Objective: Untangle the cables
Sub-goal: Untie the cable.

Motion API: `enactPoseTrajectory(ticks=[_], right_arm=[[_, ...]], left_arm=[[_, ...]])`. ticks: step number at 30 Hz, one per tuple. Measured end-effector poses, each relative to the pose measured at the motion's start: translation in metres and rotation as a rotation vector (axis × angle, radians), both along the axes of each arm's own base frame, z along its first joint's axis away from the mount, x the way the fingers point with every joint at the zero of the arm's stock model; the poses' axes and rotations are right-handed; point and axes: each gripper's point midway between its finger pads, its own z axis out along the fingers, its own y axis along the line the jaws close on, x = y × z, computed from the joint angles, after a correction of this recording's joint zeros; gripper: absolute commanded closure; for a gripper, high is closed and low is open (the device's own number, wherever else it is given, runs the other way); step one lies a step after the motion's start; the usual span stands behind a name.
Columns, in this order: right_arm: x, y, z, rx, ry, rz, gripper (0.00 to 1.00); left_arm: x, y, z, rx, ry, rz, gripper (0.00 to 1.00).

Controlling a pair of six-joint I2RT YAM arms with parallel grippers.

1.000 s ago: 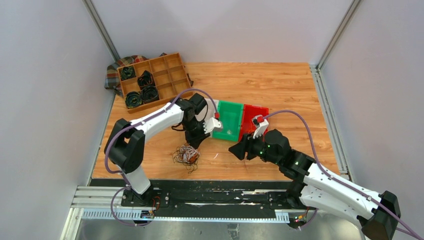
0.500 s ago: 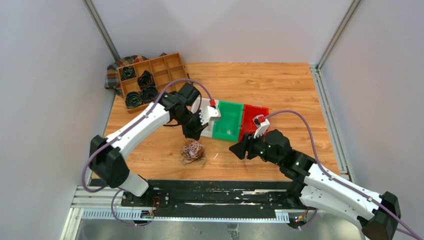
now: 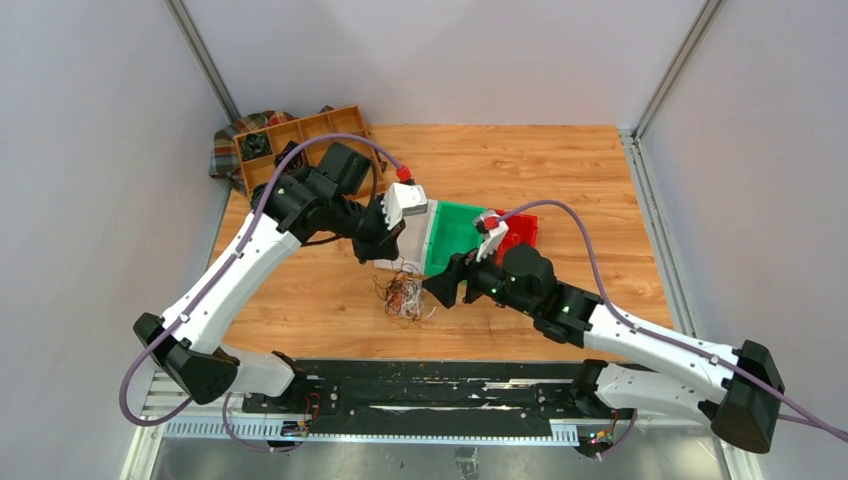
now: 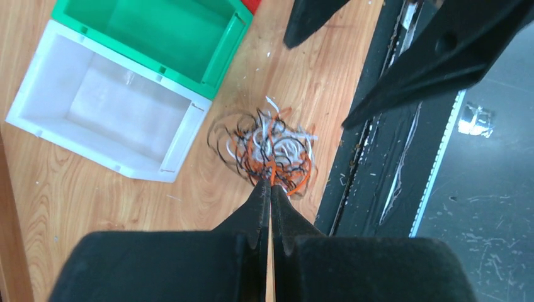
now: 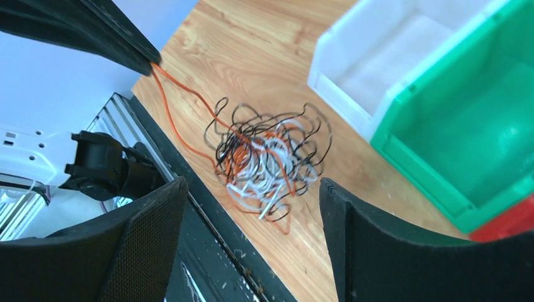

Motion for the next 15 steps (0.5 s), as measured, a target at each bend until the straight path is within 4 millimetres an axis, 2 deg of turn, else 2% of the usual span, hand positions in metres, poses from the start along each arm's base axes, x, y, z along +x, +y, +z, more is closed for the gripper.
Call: enactPoseTrajectory(ticks=[4, 8, 15], right_arm=[[0.006, 0.024, 0.020, 0.012, -0.061, 0.025, 0.23], [0.009, 0.043, 0.026, 0.002, -0.091, 0.047, 0.23], [0.017, 0.056, 0.027, -0.003, -0.115, 0.043, 0.24]], left_arm=[[-0.001, -0.001, 0.015, -0.023, -0.008, 0.006, 0.99], [-0.005, -0.002, 0.024, -0.042, -0.013, -0.002, 0.99], [-0.018, 0.000, 0.039, -0.073, -0.005, -0.027, 0.99]])
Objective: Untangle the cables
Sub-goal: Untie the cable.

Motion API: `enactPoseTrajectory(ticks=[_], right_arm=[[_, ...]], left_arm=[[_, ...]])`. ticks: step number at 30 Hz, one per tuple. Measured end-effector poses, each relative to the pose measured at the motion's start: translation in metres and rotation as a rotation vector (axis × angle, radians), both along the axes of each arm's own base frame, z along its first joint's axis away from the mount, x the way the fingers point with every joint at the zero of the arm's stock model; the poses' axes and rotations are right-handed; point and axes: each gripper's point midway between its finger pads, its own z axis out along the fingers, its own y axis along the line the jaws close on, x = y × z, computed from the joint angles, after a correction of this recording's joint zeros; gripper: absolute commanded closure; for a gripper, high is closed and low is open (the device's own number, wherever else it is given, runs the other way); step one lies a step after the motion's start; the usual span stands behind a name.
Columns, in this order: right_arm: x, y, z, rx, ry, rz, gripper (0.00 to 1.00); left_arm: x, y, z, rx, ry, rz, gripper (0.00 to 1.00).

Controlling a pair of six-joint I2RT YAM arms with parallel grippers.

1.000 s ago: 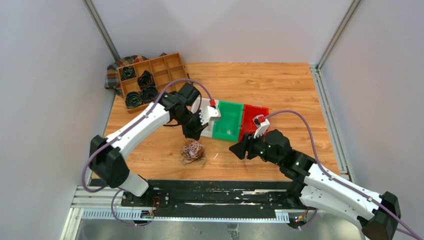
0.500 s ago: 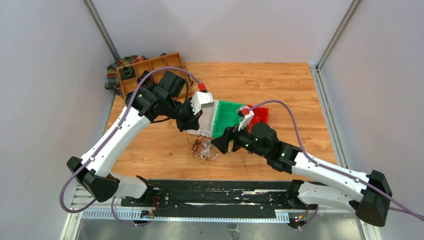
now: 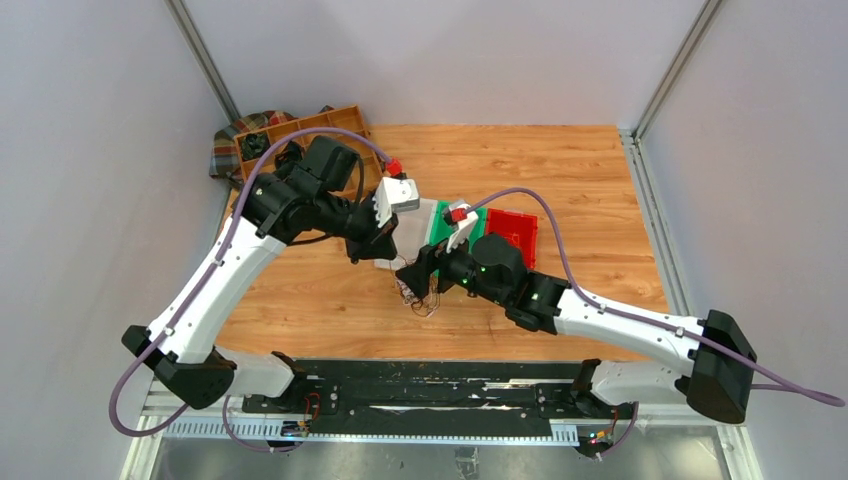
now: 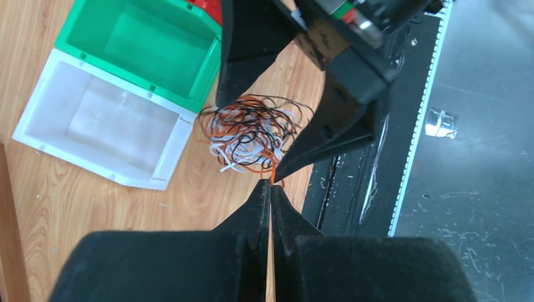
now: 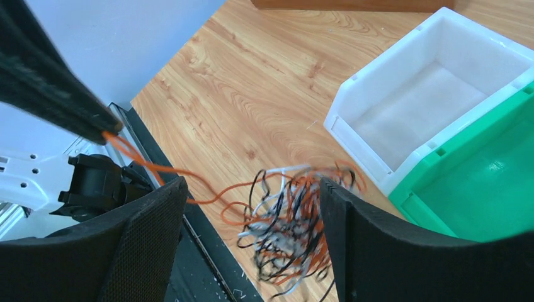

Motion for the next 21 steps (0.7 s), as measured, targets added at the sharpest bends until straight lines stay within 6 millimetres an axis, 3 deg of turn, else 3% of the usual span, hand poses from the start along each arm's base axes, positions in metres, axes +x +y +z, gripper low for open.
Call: enactPoseTrajectory(ticks=[15, 21], right_arm=[[0.019, 0.018, 0.007, -0.006, -0.067, -0.045, 0.29], [0.024, 0.029, -0.001, -0.016, -0.070, -0.052, 0.30]], left_arm=[[-0.018, -0.007, 0.044, -0.094, -0.026, -0.062, 0.99], [-0.021, -0.011, 0.058, -0.107, -0.030, -0.079, 1.00]])
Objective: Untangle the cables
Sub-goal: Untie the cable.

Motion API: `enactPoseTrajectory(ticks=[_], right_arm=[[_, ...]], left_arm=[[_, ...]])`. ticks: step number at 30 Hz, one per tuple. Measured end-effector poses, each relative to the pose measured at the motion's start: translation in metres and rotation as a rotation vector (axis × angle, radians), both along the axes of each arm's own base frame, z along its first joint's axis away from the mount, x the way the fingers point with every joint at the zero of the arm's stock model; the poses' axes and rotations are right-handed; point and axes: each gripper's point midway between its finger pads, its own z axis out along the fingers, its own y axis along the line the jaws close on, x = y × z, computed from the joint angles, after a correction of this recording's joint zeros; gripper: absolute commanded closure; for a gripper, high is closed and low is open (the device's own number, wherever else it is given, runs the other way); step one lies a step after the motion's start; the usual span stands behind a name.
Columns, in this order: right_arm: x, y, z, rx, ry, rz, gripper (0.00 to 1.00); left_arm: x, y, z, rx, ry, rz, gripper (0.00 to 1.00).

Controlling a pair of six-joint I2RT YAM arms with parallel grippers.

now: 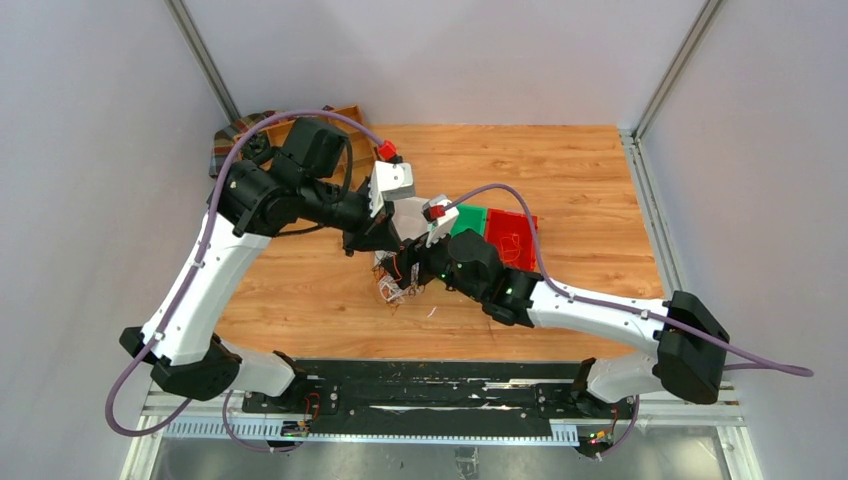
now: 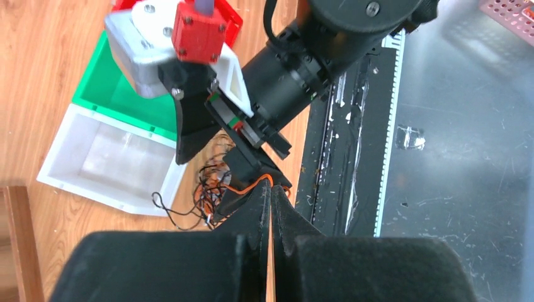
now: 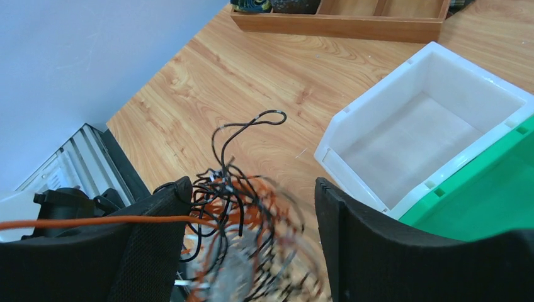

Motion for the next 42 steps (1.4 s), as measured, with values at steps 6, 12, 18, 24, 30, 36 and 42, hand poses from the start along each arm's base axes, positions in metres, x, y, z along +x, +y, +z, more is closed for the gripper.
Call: enactPoseTrajectory(ticks=[6, 12, 18, 24, 30, 36, 42], right_arm=[[-0.001, 0.002, -0.016, 0.001, 0.015, -0.009, 0.32], [-0.005, -0.008, -0.056, -0.028, 0.077, -0.038, 0.33], [-0.013, -0.024, -0.094, -0.060, 0.147, -0.070, 0.39], [-0.018, -0.034, -0.114, -0.039, 0.197, -0.099, 0.41], [-0.025, -0.046, -0.138, -0.064, 0.253, -0.121, 0.42], [-0.032, -0.057, -0.159, -0.107, 0.304, -0.140, 0.40], [-0.037, -0.060, -0.160, -0.123, 0.312, -0.136, 0.35]], left_arm=[[0.002, -0.002, 0.024, -0.032, -0.043, 0.002, 1.00], [0.006, 0.001, 0.060, -0.085, -0.148, 0.028, 1.00], [0.009, 0.011, 0.087, -0.112, -0.261, 0.066, 1.00], [0.014, 0.025, 0.108, -0.104, -0.382, 0.112, 1.00], [0.020, 0.042, 0.142, -0.123, -0.549, 0.167, 0.99], [0.027, 0.057, 0.166, -0.133, -0.681, 0.236, 0.99], [0.041, 0.067, 0.184, -0.140, -0.774, 0.323, 0.99]])
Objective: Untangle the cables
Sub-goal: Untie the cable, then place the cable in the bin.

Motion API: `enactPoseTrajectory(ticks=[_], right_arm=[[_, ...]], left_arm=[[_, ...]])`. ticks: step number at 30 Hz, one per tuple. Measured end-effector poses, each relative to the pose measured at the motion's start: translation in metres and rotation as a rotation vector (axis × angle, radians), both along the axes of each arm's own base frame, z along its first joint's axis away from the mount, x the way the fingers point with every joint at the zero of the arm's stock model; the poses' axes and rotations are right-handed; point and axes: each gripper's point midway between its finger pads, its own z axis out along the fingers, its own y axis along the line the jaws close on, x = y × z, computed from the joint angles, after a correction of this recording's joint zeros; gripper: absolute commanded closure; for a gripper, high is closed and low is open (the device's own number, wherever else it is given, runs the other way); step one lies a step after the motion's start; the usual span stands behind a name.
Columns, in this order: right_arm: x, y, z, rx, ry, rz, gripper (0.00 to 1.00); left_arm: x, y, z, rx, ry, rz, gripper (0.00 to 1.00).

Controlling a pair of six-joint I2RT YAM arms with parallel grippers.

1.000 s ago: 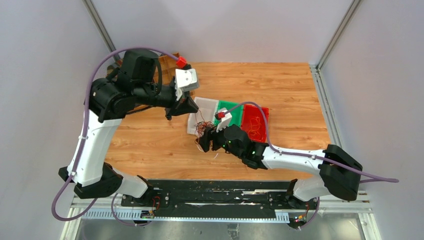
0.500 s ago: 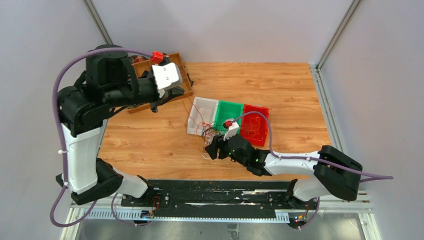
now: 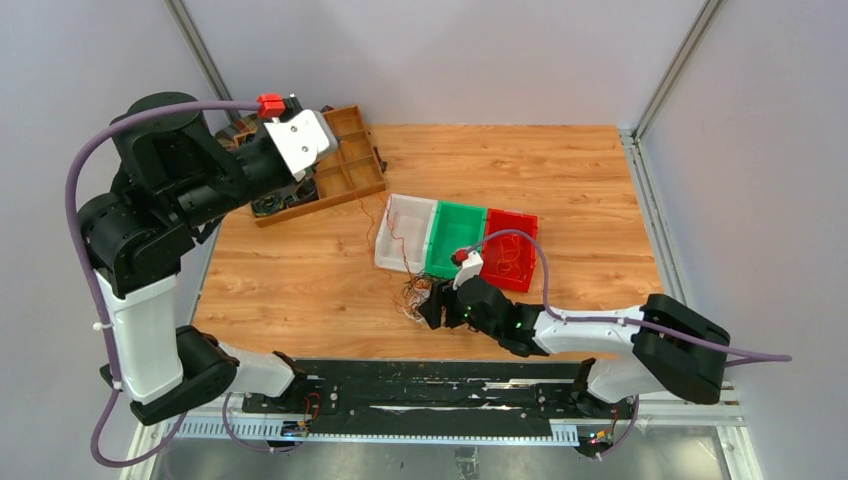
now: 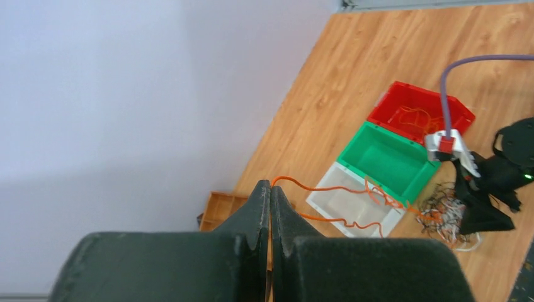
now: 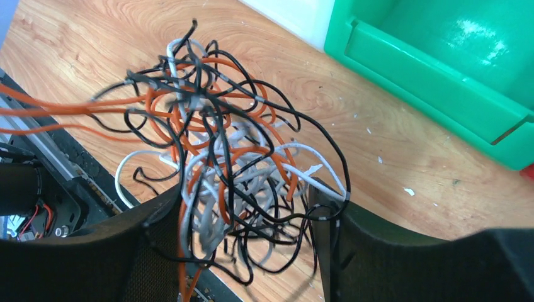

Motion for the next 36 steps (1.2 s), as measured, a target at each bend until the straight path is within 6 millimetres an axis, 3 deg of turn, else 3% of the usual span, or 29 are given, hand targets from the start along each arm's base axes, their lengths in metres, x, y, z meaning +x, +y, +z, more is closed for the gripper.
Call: enactPoseTrajectory(ticks=[5, 9, 15, 19, 21, 23, 25, 29, 34, 36], right_arm=[[-0.005, -0.005, 0.016, 0.002, -0.033, 0.016, 0.45], [-0.006, -0.007, 0.025, 0.008, -0.051, 0.023, 0.52], [-0.010, -0.007, 0.019, -0.013, -0.041, 0.033, 0.38], [-0.008, -0.008, 0.030, -0.054, -0.060, 0.046, 0.28], [-0.003, -0.002, 0.057, -0.036, -0.107, 0.059, 0.23], [0.003, 0.006, 0.101, 0.022, -0.182, 0.071, 0.20], [0.008, 0.012, 0.160, 0.106, -0.282, 0.080, 0.19], [0.010, 0.018, 0.255, 0.225, -0.451, 0.113, 0.18], [-0.003, 0.035, 0.336, 0.301, -0.616, 0.246, 0.17], [-0.006, 0.039, 0.345, 0.305, -0.641, 0.277, 0.19]], left_arm=[[0.012, 0.010, 0.017, -0.045, -0.074, 0.085, 1.00], [0.019, 0.022, 0.042, -0.118, -0.169, 0.168, 1.00], [0.016, 0.035, 0.076, -0.211, -0.275, 0.214, 1.00], [0.014, 0.036, 0.074, -0.213, -0.275, 0.208, 1.00], [0.012, 0.035, 0.071, -0.210, -0.271, 0.199, 1.00], [0.011, 0.032, 0.066, -0.201, -0.260, 0.185, 1.00], [0.010, 0.029, 0.059, -0.191, -0.241, 0.167, 1.00], [0.006, 0.017, 0.045, -0.174, -0.198, 0.101, 1.00], [-0.003, -0.002, 0.014, -0.125, -0.114, -0.012, 1.00], [-0.008, -0.008, 0.002, -0.108, -0.083, -0.056, 1.00]])
